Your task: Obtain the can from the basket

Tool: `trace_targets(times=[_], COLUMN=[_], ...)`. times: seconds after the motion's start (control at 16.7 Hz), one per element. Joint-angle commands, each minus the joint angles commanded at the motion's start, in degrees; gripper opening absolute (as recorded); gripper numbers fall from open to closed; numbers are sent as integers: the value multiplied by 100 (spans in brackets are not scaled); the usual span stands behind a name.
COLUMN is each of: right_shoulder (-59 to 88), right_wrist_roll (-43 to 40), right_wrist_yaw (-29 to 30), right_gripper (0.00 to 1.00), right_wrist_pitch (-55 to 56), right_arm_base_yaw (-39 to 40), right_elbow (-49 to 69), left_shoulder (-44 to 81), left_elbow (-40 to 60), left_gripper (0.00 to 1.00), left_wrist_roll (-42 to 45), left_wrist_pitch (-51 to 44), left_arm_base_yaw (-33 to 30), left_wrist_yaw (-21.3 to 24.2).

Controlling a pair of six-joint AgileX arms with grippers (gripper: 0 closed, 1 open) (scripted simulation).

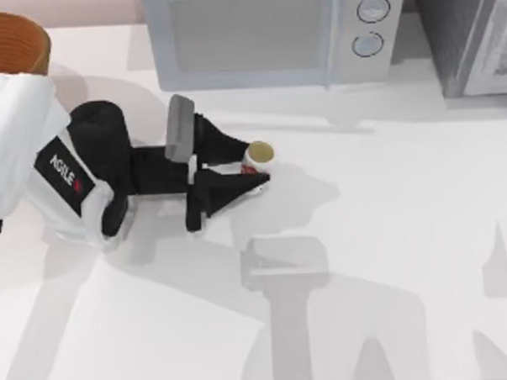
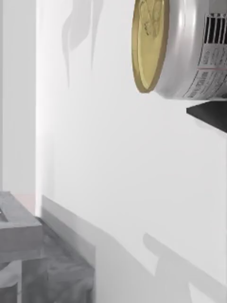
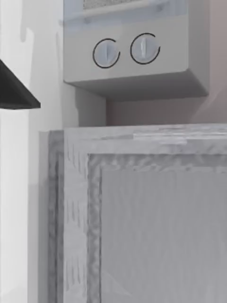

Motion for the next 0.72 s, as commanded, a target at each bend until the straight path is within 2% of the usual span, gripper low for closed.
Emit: trace_targets(times=[0.3,0.72], right_shoulder=[0,0], right_wrist_roll=[0,0], right_wrist_yaw=[0,0], right_gripper=[100,100], right_wrist_pitch=[0,0], right_arm_base_yaw=[0,0], right_elbow=[0,0], left_shoulder=[0,0], left_elbow=[0,0], left_gripper=[0,53], left_wrist_roll=[0,0], left_wrist_pitch=[0,0], left_arm_base_yaw=[0,0], left_wrist_yaw=[0,0])
